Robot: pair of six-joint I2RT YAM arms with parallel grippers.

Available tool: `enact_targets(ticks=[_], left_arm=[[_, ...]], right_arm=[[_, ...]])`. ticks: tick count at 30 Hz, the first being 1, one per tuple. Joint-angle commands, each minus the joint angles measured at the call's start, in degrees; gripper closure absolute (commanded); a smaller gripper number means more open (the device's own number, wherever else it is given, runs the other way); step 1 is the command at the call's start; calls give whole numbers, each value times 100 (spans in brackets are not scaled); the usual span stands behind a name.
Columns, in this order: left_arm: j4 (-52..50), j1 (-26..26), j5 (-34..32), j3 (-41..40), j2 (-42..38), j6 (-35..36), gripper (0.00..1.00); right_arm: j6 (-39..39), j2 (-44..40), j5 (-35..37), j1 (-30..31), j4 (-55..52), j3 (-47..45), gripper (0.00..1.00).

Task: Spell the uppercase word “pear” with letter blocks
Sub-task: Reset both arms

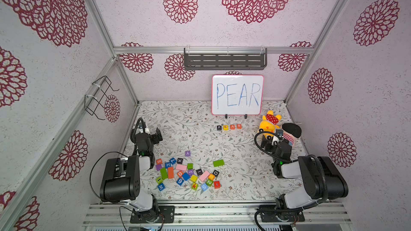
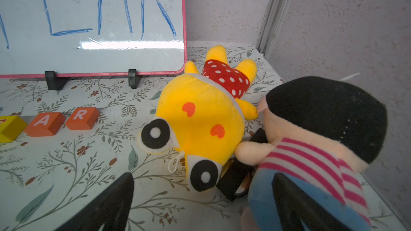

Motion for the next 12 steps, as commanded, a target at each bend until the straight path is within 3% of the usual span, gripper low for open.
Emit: enact_targets(ticks=[1,12], left_arm=[[-95,19,91,92,86,42,2],[112,-20,73,-150,-125,49,2]], right_arm=[[52,-1,-8,-20,189,58,1],[74,-27,-29,-31,240,18,1]])
